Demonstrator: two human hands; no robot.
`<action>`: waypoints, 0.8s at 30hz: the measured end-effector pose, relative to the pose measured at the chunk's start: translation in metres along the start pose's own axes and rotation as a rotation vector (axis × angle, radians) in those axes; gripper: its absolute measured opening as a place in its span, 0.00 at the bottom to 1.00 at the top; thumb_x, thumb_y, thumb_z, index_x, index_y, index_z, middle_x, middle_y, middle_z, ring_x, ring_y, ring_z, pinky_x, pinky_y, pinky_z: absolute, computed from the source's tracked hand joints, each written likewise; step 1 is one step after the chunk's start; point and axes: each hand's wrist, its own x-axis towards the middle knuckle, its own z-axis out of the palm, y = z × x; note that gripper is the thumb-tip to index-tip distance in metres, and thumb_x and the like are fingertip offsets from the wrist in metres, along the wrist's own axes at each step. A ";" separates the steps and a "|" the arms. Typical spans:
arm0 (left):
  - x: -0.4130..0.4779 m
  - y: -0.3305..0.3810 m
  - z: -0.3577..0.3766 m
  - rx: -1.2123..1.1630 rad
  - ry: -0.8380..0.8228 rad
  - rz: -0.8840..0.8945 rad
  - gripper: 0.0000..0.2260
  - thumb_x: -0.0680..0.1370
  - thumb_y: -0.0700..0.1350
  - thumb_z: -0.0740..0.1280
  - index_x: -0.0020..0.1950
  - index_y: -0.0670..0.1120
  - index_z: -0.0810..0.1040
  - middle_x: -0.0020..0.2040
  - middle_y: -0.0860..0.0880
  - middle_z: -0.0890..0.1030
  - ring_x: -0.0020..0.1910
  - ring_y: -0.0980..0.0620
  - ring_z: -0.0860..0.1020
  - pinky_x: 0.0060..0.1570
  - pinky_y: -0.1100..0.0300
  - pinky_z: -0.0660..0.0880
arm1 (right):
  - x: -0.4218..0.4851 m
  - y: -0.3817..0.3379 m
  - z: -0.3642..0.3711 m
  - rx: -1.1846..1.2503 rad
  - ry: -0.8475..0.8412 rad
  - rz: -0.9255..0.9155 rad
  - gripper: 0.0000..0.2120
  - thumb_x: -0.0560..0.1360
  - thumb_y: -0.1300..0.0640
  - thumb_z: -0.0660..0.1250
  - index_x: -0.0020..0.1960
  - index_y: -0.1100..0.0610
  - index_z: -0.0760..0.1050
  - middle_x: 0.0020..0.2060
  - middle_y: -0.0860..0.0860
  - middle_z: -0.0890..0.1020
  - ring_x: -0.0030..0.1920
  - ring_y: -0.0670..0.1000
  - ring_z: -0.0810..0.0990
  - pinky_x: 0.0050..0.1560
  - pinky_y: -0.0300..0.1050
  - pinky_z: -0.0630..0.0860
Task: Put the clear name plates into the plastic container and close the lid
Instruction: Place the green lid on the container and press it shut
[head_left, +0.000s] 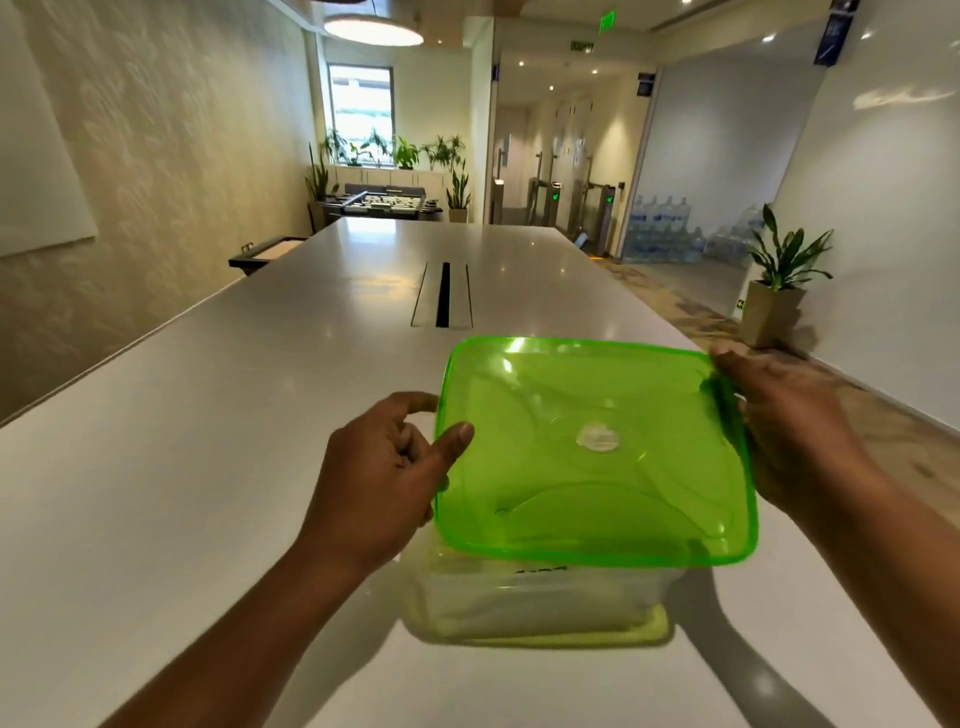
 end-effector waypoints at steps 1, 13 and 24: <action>-0.002 -0.005 0.001 0.034 0.008 -0.027 0.14 0.73 0.54 0.72 0.53 0.48 0.80 0.21 0.51 0.77 0.16 0.54 0.74 0.22 0.66 0.71 | 0.003 0.007 -0.002 -0.014 -0.003 0.057 0.06 0.75 0.57 0.70 0.45 0.61 0.79 0.43 0.58 0.83 0.42 0.56 0.81 0.48 0.52 0.79; -0.005 -0.041 0.006 0.481 0.010 -0.148 0.19 0.78 0.58 0.65 0.58 0.45 0.83 0.23 0.52 0.73 0.38 0.43 0.81 0.35 0.57 0.68 | 0.001 0.069 -0.005 -0.472 -0.171 0.085 0.20 0.69 0.60 0.76 0.60 0.53 0.80 0.50 0.48 0.83 0.44 0.45 0.83 0.33 0.33 0.76; -0.021 -0.051 0.005 0.527 -0.016 -0.221 0.21 0.78 0.61 0.63 0.58 0.46 0.82 0.26 0.55 0.74 0.36 0.47 0.79 0.35 0.57 0.68 | 0.001 0.084 -0.008 -0.553 -0.172 0.088 0.19 0.70 0.59 0.75 0.61 0.57 0.79 0.52 0.53 0.84 0.49 0.52 0.82 0.49 0.45 0.75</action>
